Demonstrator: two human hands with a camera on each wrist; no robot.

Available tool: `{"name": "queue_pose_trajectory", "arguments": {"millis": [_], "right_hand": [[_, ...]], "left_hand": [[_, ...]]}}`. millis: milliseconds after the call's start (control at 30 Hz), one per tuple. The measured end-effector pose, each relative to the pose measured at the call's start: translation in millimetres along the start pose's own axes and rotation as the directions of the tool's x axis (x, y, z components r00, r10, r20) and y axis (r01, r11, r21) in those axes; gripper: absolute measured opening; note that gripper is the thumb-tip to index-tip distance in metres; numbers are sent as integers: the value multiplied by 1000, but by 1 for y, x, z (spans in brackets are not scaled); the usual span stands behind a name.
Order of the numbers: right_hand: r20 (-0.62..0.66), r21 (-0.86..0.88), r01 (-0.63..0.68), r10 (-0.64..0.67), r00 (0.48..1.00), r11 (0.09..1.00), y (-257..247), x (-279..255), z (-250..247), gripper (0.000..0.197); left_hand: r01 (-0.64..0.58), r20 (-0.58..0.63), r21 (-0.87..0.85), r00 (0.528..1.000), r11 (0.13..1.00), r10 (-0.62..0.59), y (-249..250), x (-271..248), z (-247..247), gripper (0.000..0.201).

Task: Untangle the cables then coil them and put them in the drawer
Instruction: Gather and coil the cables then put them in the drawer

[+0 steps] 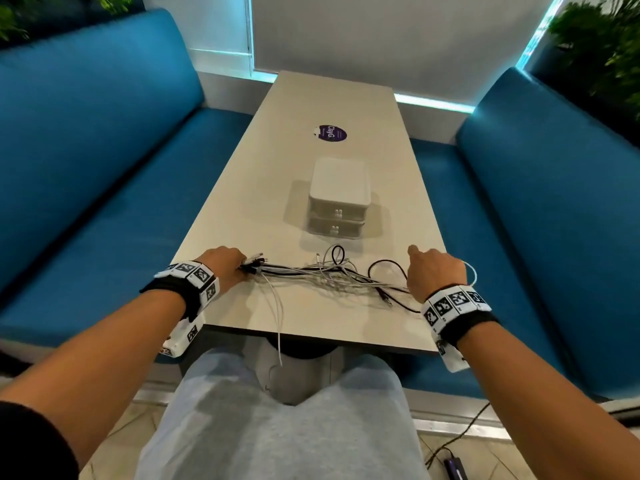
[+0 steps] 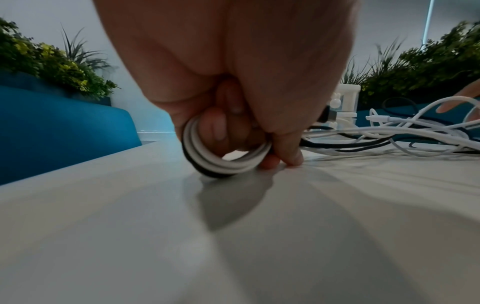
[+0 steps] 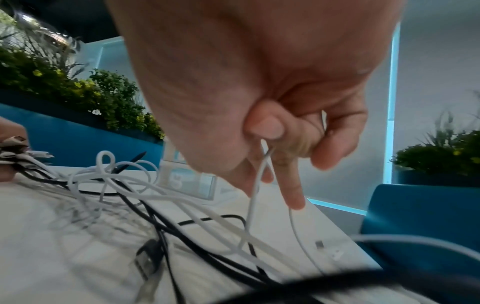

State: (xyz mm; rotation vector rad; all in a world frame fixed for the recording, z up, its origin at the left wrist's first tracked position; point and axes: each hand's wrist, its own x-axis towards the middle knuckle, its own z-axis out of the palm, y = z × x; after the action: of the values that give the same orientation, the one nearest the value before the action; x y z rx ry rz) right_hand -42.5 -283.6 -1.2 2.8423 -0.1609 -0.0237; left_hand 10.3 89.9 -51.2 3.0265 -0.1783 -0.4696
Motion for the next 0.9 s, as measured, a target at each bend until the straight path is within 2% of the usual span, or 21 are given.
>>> {"name": "queue_pose_trajectory", "arguments": {"millis": [100, 167, 233, 300, 367, 433, 467, 500, 633, 733, 800, 867, 900], "right_hand": [[-95, -140, 63, -77, 992, 988, -16, -2, -13, 14], [-129, -217, 80, -110, 986, 973, -27, -3, -15, 15], [-143, -207, 108, -139, 980, 972, -35, 0, -10, 21], [-187, -72, 213, -223, 957, 974, -45, 5, -4, 25], [-168, 267, 313, -276, 946, 912, -59, 11, 3, 36], [-6, 657, 226, -295, 956, 719, -71, 14, 1, 51], [64, 755, 146, -294, 954, 639, -74, 15, 2, 55], [114, 793, 83, -281, 953, 604, -75, 15, 3, 56], [216, 732, 59, -313, 925, 679, -69, 14, 11, 36], [221, 750, 60, -336, 916, 659, -64, 16, 14, 24], [178, 769, 38, -271, 946, 638, -55, 16, 13, 30], [166, 796, -34, -163, 973, 605, -43, 14, 9, 49], [161, 783, -66, -100, 982, 618, -37, 14, 9, 55]], "left_hand": [[0, 11, 4, 1000, 1000, 0, 0, 3, -2, 34], [1, 6, 0, 1000, 1000, -1, -1, 3, -2, 36], [-2, 2, -12, 1000, 1000, 2, -2, 4, -1, 37], [-8, -1, -17, 1000, 1000, 8, -2, 3, -1, 36], [-8, -4, -16, 1000, 1000, 8, -1, 2, -2, 36], [-8, -8, -21, 1000, 1000, 8, 0, 0, -2, 36], [-9, -10, -24, 1000, 1000, 9, 1, -1, -2, 37], [-9, -11, -24, 1000, 1000, 9, 2, -1, -2, 38], [-15, -17, -23, 1000, 1000, 14, 3, -3, -2, 38], [-17, -19, -27, 1000, 999, 17, 4, -2, -3, 36], [-21, -13, -15, 1000, 1000, 21, 5, -3, -4, 35], [-22, -7, -7, 1000, 1000, 22, 5, -2, -5, 35], [-22, -6, -10, 1000, 1000, 22, 5, -1, -5, 35]]}}
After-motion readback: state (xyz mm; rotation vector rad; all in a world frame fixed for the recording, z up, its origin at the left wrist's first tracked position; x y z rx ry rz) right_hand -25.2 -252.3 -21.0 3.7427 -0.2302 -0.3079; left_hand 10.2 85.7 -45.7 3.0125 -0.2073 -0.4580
